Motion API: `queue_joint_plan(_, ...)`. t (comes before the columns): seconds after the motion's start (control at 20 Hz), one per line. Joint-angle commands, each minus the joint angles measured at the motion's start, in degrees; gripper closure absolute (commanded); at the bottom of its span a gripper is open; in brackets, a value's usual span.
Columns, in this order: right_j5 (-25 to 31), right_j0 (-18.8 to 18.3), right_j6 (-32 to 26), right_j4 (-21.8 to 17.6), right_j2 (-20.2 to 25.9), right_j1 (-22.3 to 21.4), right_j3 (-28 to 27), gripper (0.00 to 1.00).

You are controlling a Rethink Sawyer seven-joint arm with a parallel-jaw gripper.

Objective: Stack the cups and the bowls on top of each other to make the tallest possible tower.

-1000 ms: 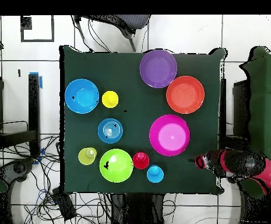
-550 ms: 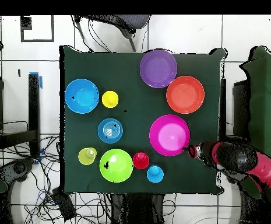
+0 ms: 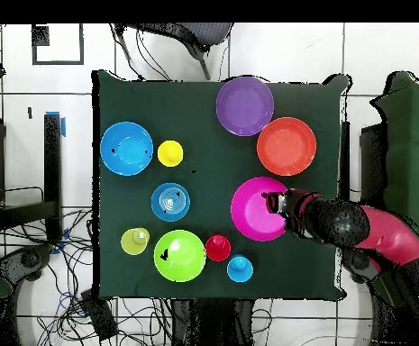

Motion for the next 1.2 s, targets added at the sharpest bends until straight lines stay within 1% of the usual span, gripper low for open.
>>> queue_joint_plan(0.05, 5.4, 7.1, 10.8, 3.5, -5.1, -12.0, 2.5, 0.00)
queue_joint_plan(0.2, 8.7, 11.4, 13.3, 4.0, -7.4, -14.4, 0.5, 0.00)
queue_joint_plan(0.4, 12.2, 16.7, 15.9, 4.1, -10.3, -14.9, -2.8, 0.00)
queue_joint_plan(0.45, 12.2, 17.8, 16.6, 4.3, -10.8, -14.6, -3.3, 0.00)
queue_joint_plan(0.6, 11.3, 22.0, 19.9, 2.7, -14.3, -11.8, -6.0, 0.00)
queue_joint_plan(0.75, 11.0, 24.9, 22.2, 2.7, -16.7, -10.5, -7.6, 0.00)
queue_joint_plan(0.95, 8.1, 28.1, 25.2, 2.2, -20.4, -7.5, -8.4, 0.00)
queue_joint_plan(1.1, 6.7, 29.0, 26.7, 3.2, -21.9, -7.6, -7.8, 0.00)
queue_joint_plan(1.15, 7.2, 29.6, 27.3, 3.4, -22.5, -7.8, -8.0, 0.00)
queue_joint_plan(1.2, 6.9, 30.3, 28.3, 3.0, -23.3, -7.3, -8.6, 0.00)
